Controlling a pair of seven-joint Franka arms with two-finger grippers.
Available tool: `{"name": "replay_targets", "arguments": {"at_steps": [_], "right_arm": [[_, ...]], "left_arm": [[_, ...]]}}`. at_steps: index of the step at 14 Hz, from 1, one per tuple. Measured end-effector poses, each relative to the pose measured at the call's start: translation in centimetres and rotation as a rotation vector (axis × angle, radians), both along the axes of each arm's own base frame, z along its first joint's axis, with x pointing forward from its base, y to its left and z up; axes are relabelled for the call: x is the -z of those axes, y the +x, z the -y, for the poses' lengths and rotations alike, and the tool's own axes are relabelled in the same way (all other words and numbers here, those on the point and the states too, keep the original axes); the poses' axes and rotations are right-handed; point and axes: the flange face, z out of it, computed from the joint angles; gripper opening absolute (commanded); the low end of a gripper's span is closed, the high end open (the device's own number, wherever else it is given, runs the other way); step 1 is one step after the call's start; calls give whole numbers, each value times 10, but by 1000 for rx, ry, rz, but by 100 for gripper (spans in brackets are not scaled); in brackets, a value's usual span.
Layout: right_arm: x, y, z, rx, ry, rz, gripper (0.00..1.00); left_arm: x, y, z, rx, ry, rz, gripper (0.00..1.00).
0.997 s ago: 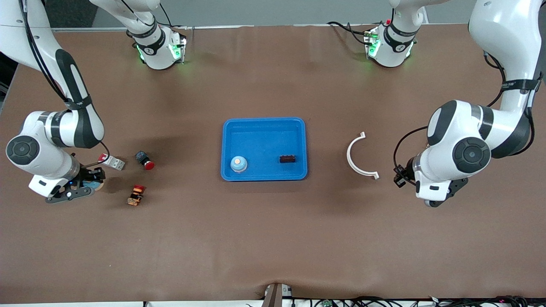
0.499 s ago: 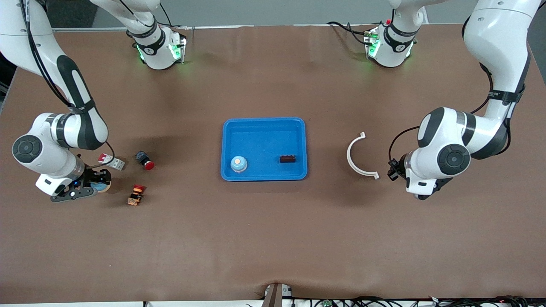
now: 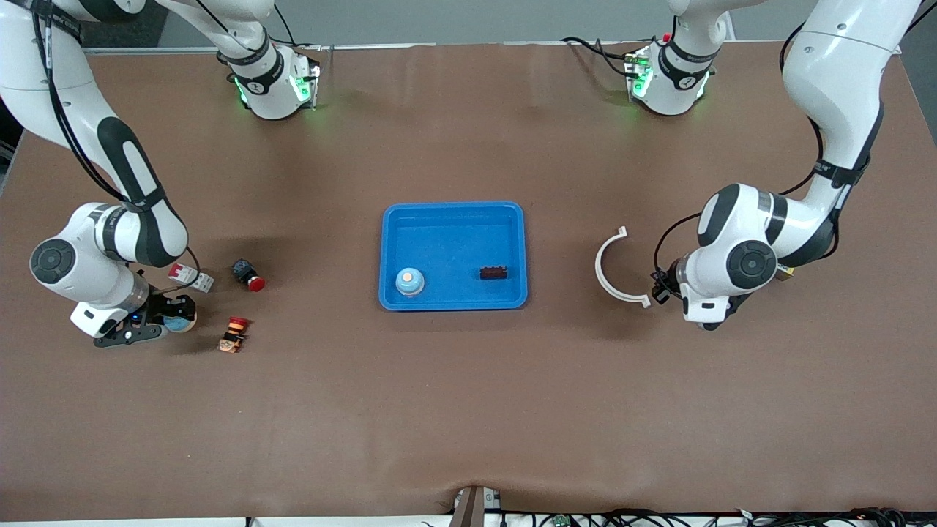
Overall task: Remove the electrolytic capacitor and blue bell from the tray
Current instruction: 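Release the capacitor with the left gripper while the right gripper releases the bell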
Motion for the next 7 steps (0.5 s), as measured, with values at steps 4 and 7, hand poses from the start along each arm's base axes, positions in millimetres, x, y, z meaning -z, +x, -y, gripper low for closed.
{"name": "replay_targets", "arguments": {"at_steps": [4,7], "right_arm": [[-1,4,-2,1,4,11,100],[-6,9,-5,-4,8,6,100]], "left_arm": [[24,-12,0,-11,-3,-36,0],[32,-21,-2,-10,-1,-53,0]]}}
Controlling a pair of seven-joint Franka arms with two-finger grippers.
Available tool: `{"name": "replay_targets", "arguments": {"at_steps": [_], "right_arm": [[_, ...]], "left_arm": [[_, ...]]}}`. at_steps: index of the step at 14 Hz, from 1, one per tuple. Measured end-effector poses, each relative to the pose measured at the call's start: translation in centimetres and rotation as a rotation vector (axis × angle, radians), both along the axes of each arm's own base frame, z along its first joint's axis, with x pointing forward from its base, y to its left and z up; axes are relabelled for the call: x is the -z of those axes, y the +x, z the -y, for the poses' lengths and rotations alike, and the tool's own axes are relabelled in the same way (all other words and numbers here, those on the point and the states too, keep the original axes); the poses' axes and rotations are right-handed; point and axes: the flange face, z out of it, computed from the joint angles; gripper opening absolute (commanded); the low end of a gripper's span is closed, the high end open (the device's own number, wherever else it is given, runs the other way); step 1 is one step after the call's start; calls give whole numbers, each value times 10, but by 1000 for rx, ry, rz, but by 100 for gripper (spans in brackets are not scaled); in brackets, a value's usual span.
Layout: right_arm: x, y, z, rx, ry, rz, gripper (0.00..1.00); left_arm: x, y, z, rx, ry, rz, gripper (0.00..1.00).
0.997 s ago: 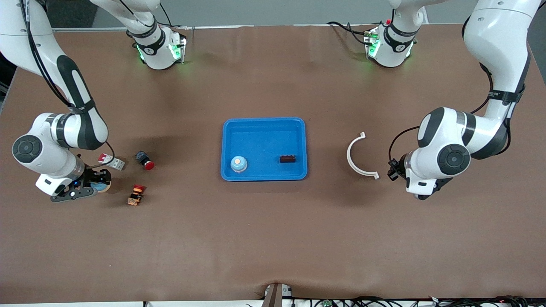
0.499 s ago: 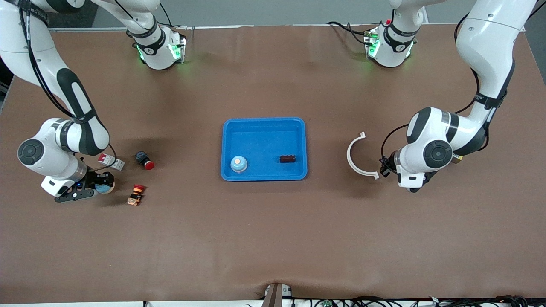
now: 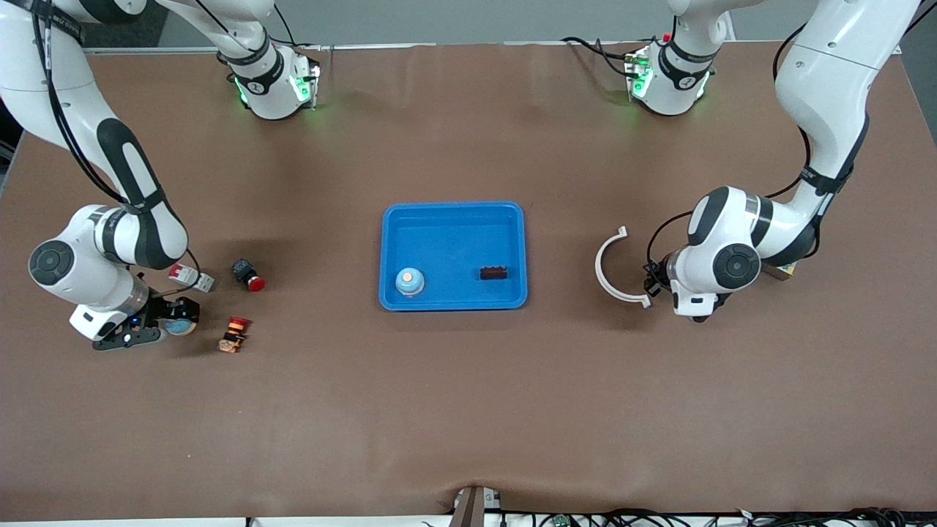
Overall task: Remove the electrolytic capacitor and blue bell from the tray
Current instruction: 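Release the capacitor with the left gripper while the right gripper releases the bell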
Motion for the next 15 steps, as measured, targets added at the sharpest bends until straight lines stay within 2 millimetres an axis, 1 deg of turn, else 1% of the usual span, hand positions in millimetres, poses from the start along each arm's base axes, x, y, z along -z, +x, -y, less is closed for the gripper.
{"name": "replay_targets", "arguments": {"at_steps": [1,2,3,4,5,7,8,10,11,13,15], "right_arm": [[-5,3,-1,22,13,-35,100],[-13,6,-1,88,43,-84,100],[-25,10,-3,182,83,-126,100],[-41,13,-9,272,123,-154,100],[-57,16,-21,353,152,-172,100],[-85,20,-62,498,168,-195,100],[-97,21,-88,565,179,-203,100],[-114,20,-132,665,240,-223,100],[-122,18,-151,675,257,-231,100],[-135,14,-181,663,266,-233,100],[-140,9,-199,698,273,-232,100]], "left_arm": [[2,-2,0,5,2,-1,0],[5,-5,-1,14,8,-1,0],[7,-7,-2,20,12,-1,16],[9,-8,-3,23,15,-2,50],[10,-9,-5,24,17,-2,99],[10,-8,-8,28,23,3,100],[9,-7,-9,29,23,8,100],[3,-2,-9,26,22,25,100],[-3,3,-9,24,22,42,100],[-23,16,-8,11,23,84,100],[-45,29,2,-19,23,134,100]]}}
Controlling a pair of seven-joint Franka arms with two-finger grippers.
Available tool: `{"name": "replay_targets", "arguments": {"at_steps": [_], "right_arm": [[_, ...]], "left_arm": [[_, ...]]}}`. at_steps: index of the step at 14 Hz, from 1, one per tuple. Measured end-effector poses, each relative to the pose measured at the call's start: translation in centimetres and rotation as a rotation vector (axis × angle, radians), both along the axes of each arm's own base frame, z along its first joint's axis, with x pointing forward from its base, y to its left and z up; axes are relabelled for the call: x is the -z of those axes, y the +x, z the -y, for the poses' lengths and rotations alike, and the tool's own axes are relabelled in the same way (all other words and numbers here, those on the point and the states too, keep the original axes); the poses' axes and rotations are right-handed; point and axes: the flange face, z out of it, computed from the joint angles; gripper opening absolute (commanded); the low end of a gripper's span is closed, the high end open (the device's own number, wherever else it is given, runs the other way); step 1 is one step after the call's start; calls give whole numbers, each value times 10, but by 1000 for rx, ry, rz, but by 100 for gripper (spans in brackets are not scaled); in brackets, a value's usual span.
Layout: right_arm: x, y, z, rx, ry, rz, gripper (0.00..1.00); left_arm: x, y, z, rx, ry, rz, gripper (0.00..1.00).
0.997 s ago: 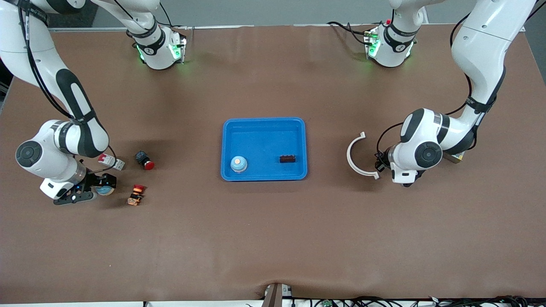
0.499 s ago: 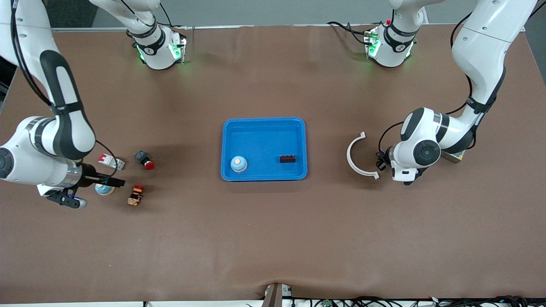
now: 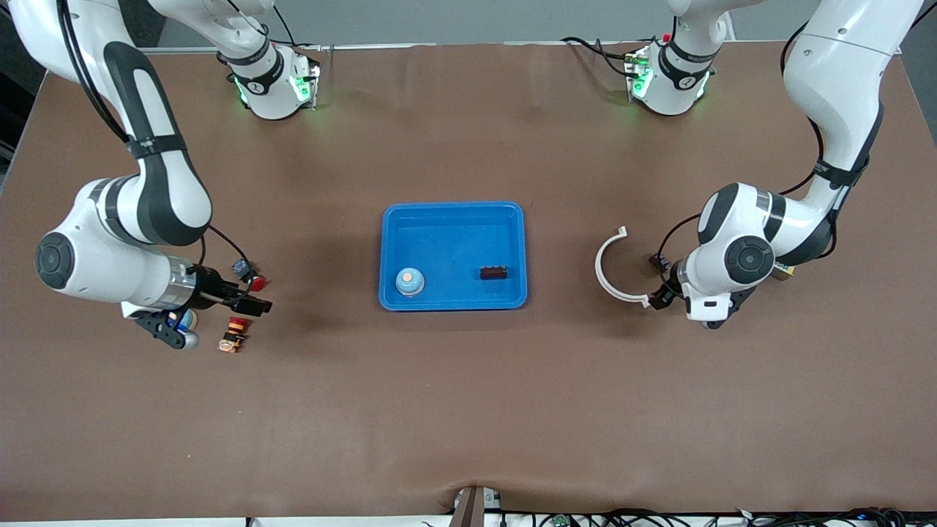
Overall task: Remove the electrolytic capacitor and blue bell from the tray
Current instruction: 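Release the capacitor with the left gripper while the right gripper releases the bell, then move the right gripper to the other bell while the left gripper reaches the capacitor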
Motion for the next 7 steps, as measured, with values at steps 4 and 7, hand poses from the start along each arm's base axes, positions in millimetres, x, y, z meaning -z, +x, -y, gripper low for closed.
{"name": "replay_targets", "arguments": {"at_steps": [4,7], "right_arm": [[3,-28,-79,173,-14,15,100],[9,-62,-177,252,-21,26,100]], "left_arm": [[-37,14,50,-91,-11,84,100],[-53,10,100,-146,-14,122,100]]}}
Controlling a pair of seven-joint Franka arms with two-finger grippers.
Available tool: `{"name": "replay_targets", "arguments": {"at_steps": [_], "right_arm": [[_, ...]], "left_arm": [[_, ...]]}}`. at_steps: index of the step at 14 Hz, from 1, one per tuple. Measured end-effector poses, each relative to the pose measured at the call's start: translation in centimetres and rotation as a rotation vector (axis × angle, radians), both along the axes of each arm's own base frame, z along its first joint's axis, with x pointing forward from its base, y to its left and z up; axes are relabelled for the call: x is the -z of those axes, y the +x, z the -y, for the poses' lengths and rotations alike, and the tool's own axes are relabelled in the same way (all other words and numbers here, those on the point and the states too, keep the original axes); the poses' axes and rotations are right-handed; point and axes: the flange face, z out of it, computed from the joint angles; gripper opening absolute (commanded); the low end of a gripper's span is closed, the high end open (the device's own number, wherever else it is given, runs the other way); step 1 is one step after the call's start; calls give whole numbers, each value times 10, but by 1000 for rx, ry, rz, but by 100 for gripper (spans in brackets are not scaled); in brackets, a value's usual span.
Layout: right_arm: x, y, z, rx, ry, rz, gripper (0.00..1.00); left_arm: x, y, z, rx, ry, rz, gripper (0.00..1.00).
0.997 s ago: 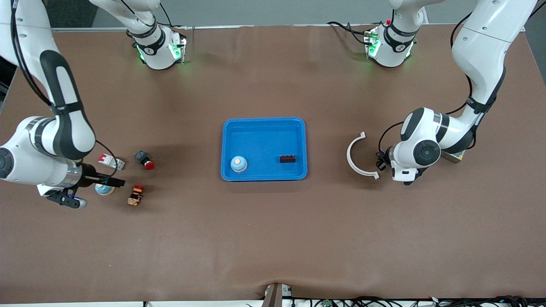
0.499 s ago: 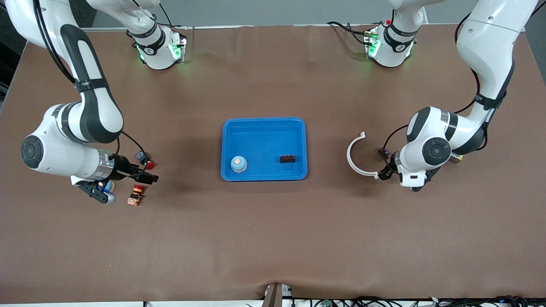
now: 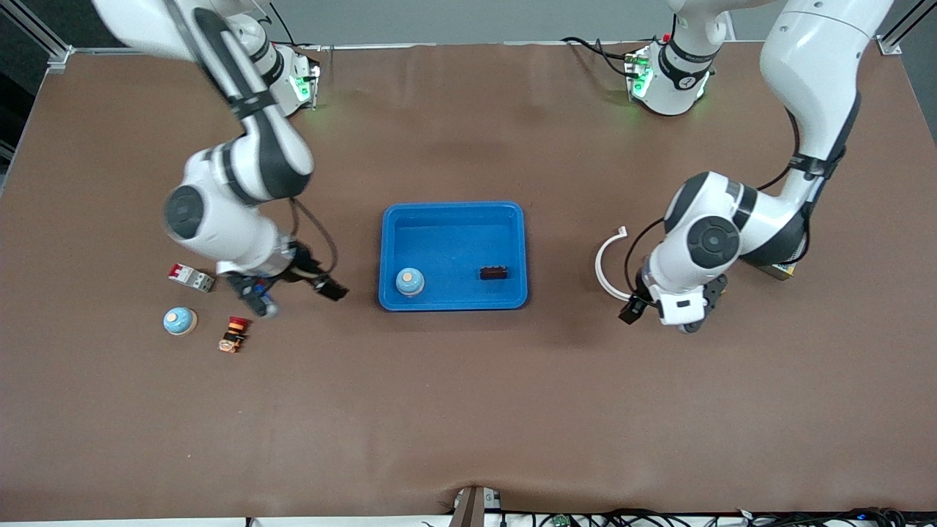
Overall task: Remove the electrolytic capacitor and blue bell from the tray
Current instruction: 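Move the right gripper to the other bell while the left gripper reaches the capacitor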
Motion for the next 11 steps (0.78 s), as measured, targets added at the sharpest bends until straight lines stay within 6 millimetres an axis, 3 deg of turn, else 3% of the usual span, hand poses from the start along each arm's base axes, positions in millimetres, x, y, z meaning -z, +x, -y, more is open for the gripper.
{"name": "replay_targets", "arguments": {"at_steps": [2,4,7,9,11], "right_arm": [[3,-21,-44,9,0,1,100],[10,-36,-71,32,-1,-2,100],[44,-63,-115,54,-16,-7,100],[73,-74,-131,42,-45,-9,100],[97,-77,-132,25,-91,-2,100]], "left_arm": [[-6,-4,31,-32,-7,16,100],[-7,-6,61,-95,-20,25,100],[3,-9,108,-237,-45,16,100],[17,-17,139,-303,-53,-3,100],[29,-30,165,-344,-50,-22,98]]}}
